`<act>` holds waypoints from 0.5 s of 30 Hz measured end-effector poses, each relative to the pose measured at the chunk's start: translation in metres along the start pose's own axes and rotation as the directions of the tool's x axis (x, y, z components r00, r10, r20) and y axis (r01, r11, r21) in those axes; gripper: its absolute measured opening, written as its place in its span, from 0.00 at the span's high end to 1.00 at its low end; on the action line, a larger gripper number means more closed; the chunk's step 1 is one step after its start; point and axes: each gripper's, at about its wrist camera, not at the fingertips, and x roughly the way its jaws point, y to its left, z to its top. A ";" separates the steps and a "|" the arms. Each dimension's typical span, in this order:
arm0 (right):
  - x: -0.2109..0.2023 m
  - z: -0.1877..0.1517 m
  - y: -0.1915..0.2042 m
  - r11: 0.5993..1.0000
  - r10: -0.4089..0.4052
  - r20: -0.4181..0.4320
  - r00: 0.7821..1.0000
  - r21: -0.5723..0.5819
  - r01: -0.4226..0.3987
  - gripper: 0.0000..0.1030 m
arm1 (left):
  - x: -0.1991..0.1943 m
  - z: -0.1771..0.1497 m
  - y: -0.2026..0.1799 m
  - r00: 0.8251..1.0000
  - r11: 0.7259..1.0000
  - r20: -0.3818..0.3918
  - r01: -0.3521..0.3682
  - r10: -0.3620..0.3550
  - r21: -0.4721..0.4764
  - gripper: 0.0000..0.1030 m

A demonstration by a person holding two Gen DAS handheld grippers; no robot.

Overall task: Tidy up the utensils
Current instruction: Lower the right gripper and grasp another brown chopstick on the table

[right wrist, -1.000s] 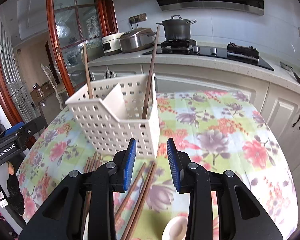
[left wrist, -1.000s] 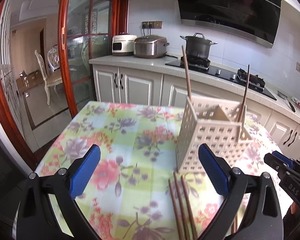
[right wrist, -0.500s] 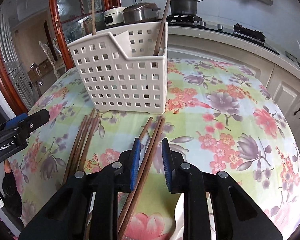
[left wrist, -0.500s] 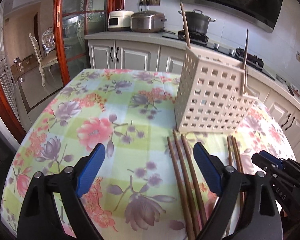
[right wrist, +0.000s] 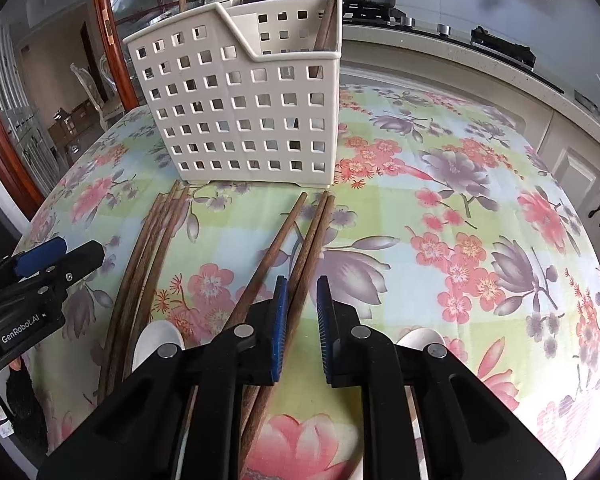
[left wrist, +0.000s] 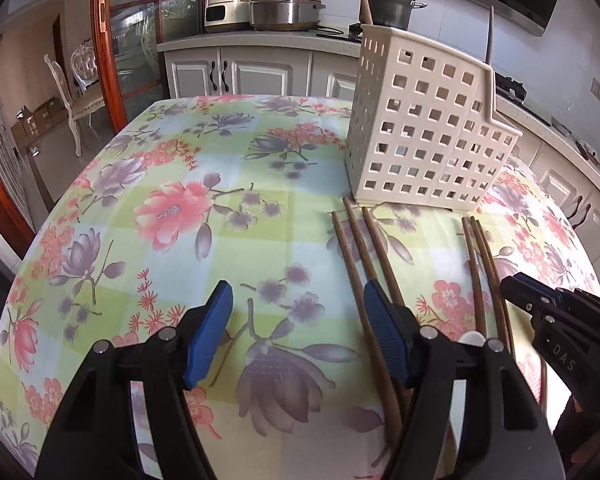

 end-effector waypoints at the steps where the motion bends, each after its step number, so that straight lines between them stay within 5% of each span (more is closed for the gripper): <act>1: 0.001 0.000 0.000 1.000 -0.003 -0.003 1.000 0.000 0.003 0.87 | 0.001 0.000 0.000 1.000 1.000 -0.003 0.000 0.000 -0.002 0.36; 15: 0.009 0.003 -0.002 1.000 -0.014 -0.030 0.999 0.005 0.015 0.89 | 0.008 -0.004 -0.007 0.999 1.000 -0.033 0.000 0.000 0.021 0.38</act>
